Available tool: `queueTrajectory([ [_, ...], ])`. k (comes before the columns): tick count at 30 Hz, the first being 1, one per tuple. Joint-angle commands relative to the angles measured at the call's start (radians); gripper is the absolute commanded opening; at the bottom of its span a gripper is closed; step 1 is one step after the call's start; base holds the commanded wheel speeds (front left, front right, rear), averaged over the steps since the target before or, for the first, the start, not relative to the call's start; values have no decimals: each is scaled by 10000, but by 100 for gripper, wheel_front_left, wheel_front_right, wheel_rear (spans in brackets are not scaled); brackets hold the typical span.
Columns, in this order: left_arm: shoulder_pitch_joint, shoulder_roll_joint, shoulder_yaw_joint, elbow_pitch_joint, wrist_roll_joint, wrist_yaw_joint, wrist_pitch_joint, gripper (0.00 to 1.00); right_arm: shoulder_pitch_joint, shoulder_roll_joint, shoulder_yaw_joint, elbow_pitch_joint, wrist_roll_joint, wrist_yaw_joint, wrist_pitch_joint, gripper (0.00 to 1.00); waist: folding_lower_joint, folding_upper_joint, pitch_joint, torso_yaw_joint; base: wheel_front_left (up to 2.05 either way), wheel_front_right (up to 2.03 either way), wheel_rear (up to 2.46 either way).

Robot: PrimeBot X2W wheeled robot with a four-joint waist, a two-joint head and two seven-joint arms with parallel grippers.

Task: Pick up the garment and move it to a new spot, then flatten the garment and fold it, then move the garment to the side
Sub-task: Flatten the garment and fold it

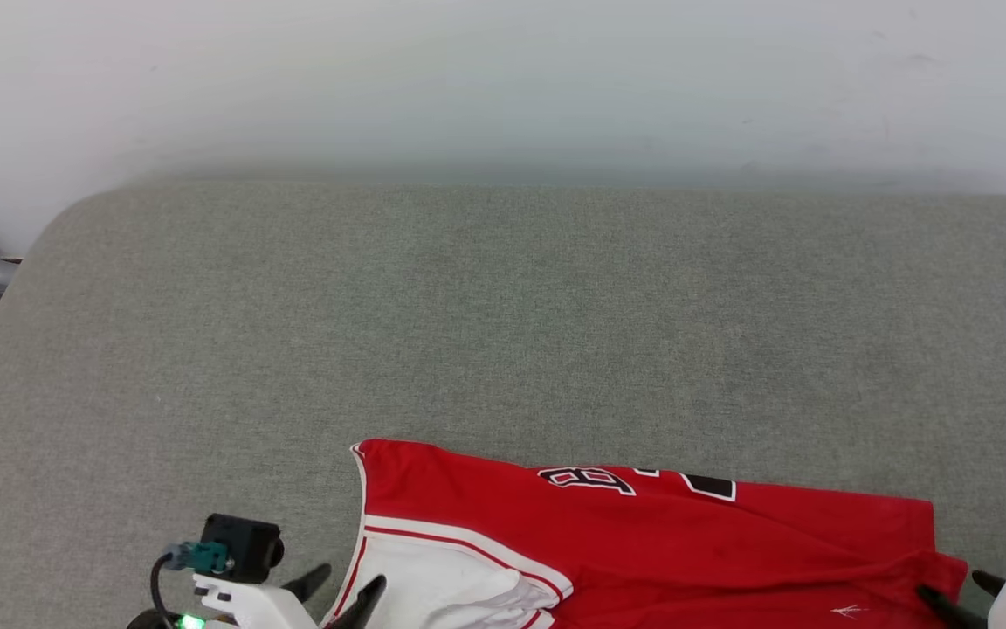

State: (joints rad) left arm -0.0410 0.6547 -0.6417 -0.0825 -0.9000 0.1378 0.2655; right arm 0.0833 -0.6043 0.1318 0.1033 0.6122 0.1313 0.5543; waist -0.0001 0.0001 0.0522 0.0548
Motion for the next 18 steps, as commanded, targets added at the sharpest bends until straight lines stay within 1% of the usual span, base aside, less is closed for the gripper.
queueTrajectory([
  [1,-83,-35,106,38,65,64,-172,100,61,106,-137,-104,58,-13,90,100,1,-1,-33,-12,0,0,0],
  [5,-270,-334,564,48,395,196,-1416,100,69,585,-1056,-597,-11,-13,837,100,1,-1,-22,-7,0,0,0],
  [8,-403,-502,832,107,780,296,-2351,100,-40,1285,-1879,-900,-118,-13,1542,100,1,-1,81,25,0,0,0],
  [11,-547,-599,888,162,1201,313,-3031,100,-211,2052,-2654,-1225,-367,-11,2186,100,1,-1,206,77,0,0,0],
  [14,-752,-602,980,215,1628,388,-3639,100,-369,2875,-3432,-1365,-879,-11,2779,100,1,-1,350,143,0,0,0],
  [16,-838,-565,973,287,1890,394,-3935,100,-456,3282,-3866,-1355,-1434,-11,3126,100,1,-1,464,197,0,0,0],
  [18,-910,-646,1039,347,1988,401,-4208,100,-549,3716,-4143,-1291,-1902,-11,3429,100,1,-1,561,247,0,0,0],
])
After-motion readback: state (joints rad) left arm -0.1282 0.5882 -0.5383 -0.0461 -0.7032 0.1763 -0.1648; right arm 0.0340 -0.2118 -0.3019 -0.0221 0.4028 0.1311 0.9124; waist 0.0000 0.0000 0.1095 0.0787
